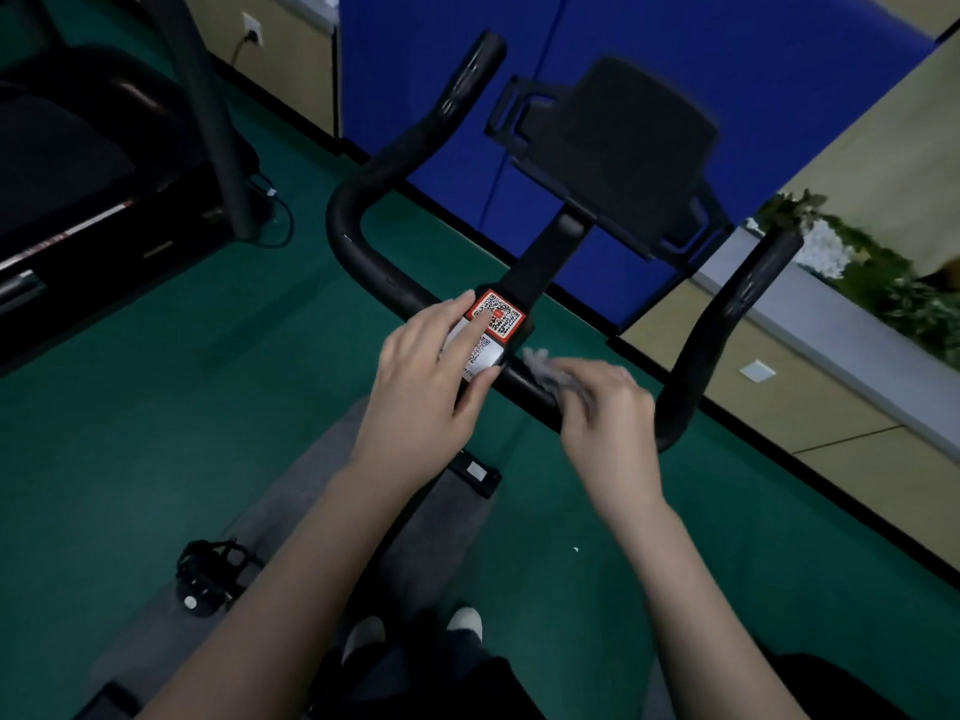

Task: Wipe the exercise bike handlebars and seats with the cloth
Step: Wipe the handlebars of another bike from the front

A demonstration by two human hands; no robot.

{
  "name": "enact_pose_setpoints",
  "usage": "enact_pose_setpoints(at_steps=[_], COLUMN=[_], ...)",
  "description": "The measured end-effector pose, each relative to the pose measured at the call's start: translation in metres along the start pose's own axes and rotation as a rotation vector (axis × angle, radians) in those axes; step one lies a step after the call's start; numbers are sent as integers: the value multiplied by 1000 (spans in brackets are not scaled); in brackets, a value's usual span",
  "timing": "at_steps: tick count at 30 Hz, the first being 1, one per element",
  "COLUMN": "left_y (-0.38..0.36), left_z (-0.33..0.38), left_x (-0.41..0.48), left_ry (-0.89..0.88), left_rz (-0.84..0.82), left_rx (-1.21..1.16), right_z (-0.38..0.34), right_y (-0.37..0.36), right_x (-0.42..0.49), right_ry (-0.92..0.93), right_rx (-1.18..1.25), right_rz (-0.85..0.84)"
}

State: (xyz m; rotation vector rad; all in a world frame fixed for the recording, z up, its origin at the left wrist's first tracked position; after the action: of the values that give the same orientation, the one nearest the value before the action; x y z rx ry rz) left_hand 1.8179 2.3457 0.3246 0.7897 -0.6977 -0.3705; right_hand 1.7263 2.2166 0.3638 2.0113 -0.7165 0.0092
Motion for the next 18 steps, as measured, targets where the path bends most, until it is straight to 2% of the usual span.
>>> enact_pose_setpoints(at_steps=[2, 4, 8, 14, 16, 18], left_y=[0, 1, 1, -1, 0, 1], left_z=[0, -1, 0, 0, -1, -2], left_x=[0, 0, -1, -1, -1, -1], left_ry=[1, 1, 4, 13, 2, -9], left_rz=[-2, 0, -11, -28, -27, -26], left_rx=[1, 3, 9, 1, 17, 34], right_z=[0, 6, 27, 23, 23, 31], right_y=[-11, -17, 3, -17, -21, -18], right_x=[28, 46, 48, 62, 64, 65], right_ry=[-191, -316, -334, -472, -570, -612], right_rx=[134, 168, 72, 224, 356, 389], right_rz=[-131, -283, -551, -650, -747, -843])
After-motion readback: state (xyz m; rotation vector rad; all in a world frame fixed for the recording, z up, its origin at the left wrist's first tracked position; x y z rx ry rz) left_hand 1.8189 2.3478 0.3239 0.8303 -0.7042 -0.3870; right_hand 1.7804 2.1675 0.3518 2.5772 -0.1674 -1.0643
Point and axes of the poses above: each hand's wrist, its own x-axis towards the middle knuckle, its own y-axis out of the back of the hand, z = x × y, the point moved 4 cm from there along x, towards the middle knuckle, and after that the axes turned 6 degrees about x, right-handed, at the moved point
